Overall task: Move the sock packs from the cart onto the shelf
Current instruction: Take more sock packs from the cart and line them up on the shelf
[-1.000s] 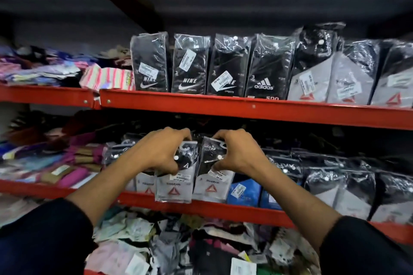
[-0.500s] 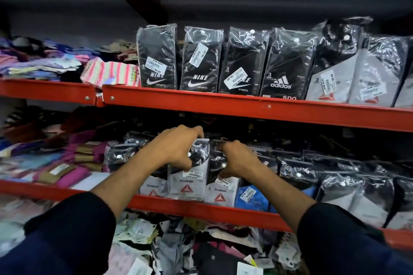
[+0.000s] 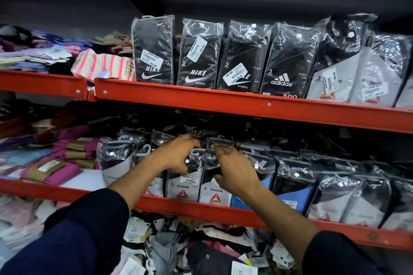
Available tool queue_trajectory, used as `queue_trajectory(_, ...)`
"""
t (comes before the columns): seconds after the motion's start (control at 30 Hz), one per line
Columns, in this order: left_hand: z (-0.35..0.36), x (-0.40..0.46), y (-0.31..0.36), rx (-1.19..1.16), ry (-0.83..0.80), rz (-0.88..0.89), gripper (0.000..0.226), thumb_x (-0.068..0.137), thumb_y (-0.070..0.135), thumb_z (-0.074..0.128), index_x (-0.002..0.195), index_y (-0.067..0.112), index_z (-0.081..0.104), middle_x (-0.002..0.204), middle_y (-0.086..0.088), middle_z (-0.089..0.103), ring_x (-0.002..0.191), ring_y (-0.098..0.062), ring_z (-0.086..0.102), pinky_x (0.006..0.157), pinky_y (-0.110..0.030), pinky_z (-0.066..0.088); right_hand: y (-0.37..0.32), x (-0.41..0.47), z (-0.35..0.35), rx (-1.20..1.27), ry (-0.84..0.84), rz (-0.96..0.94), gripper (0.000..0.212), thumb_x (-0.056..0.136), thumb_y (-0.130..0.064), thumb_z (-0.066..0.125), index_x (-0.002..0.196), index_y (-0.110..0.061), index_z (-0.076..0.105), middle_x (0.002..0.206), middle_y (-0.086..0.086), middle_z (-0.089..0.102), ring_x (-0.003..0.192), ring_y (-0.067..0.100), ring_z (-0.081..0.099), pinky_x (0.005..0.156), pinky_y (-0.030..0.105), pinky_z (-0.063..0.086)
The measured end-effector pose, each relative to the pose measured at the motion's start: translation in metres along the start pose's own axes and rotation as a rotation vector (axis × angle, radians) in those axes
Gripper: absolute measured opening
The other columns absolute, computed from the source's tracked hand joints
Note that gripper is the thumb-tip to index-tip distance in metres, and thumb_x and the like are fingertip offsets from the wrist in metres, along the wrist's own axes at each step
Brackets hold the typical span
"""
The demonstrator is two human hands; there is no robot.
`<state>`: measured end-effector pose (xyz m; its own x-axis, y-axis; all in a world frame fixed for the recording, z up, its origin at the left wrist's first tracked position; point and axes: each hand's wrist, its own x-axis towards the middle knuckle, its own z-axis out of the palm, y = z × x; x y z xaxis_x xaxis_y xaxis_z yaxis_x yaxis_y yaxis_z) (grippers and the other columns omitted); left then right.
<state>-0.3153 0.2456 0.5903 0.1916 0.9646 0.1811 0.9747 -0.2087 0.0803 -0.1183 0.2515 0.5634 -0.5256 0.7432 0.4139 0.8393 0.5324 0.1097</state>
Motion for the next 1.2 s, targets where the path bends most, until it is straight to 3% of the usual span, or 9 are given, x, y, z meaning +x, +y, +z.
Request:
queue_trajectory(0.17,0.009,0.001,-0.004,0.053,0.038,0.034,0.1,0.064,0.024,0.095,0.149,0.015,0.043,0.148,-0.007,0.051,0.136,-0.026,0.048,0.113,-0.034,0.04,0.0,-0.006,0.015,0.001,0.033,-0.024,0.084,0.092,-0.023,0.063,0.16,-0.006,0.017,0.162,0.013,0.035,0.148,0.031,0.035,0.127,0.04,0.024)
queue_trajectory(0.3,0.016,-0.006,-0.002,0.229,0.097,0.043,0.097,0.073,0.024,0.089,0.154,0.021,0.035,0.151,-0.002,0.049,0.139,-0.027,0.043,0.113,-0.044,0.039,-0.007,-0.008,0.019,-0.04,0.055,-0.025,0.08,0.095,-0.02,0.053,0.16,-0.003,0.01,0.167,0.017,0.023,0.156,0.032,0.02,0.13,0.044,0.011)
queue_trajectory(0.43,0.027,-0.017,0.009,0.382,0.197,0.036,0.101,0.076,0.027,0.083,0.158,0.02,0.023,0.157,-0.005,0.041,0.144,-0.031,0.036,0.122,-0.056,0.023,-0.013,-0.012,0.023,-0.045,0.101,-0.031,0.077,0.097,-0.016,0.049,0.161,-0.003,0.008,0.169,0.017,0.017,0.158,0.031,0.013,0.131,0.045,0.006)
queue_trajectory(0.6,0.049,-0.028,0.016,0.349,0.288,0.022,0.088,0.092,0.024,0.07,0.16,0.017,0.015,0.166,-0.006,0.027,0.153,-0.029,0.022,0.127,-0.045,0.011,-0.017,-0.015,0.034,-0.047,0.107,-0.026,0.073,0.098,-0.005,0.039,0.16,-0.001,0.001,0.17,0.019,0.01,0.159,0.032,0.008,0.131,0.047,0.004)
queue_trajectory(0.77,0.059,-0.032,0.018,0.324,0.319,0.009,0.085,0.096,0.014,0.061,0.162,0.015,0.007,0.17,-0.007,0.017,0.157,-0.03,0.01,0.128,-0.048,0.003,-0.018,-0.016,0.042,-0.02,0.131,-0.024,0.076,0.096,-0.002,0.038,0.159,0.0,-0.003,0.17,0.021,0.003,0.159,0.035,0.003,0.129,0.046,-0.004)
queue_trajectory(0.93,0.062,-0.038,0.03,0.247,0.342,0.007,0.099,0.091,0.017,0.059,0.16,0.013,-0.011,0.172,-0.012,-0.001,0.156,-0.039,-0.006,0.126,-0.058,-0.003,-0.012,-0.024,0.038,0.011,0.179,-0.045,0.075,0.1,-0.024,0.039,0.161,-0.004,-0.001,0.171,0.017,0.0,0.159,0.031,-0.006,0.13,0.047,-0.001)
queue_trajectory(1.07,0.071,-0.039,0.036,0.203,0.363,0.099,0.091,0.098,0.038,0.047,0.159,0.021,-0.018,0.171,-0.006,-0.016,0.155,-0.038,-0.016,0.125,-0.059,-0.003,0.01,-0.042,0.035,0.042,0.287,0.094,0.08,0.1,-0.046,0.036,0.161,-0.006,0.004,0.17,0.014,-0.004,0.158,0.031,-0.01,0.13,0.048,0.002)
queue_trajectory(1.2,0.084,-0.036,0.036,0.208,0.378,0.117,0.082,0.101,0.046,0.041,0.161,0.021,-0.01,0.17,-0.003,-0.013,0.157,-0.037,-0.008,0.124,-0.062,-0.002,0.033,-0.053,0.044,0.029,0.176,0.205,0.085,0.099,-0.059,0.025,0.162,-0.007,0.001,0.171,0.014,-0.002,0.159,0.032,-0.007,0.13,0.047,-0.003)
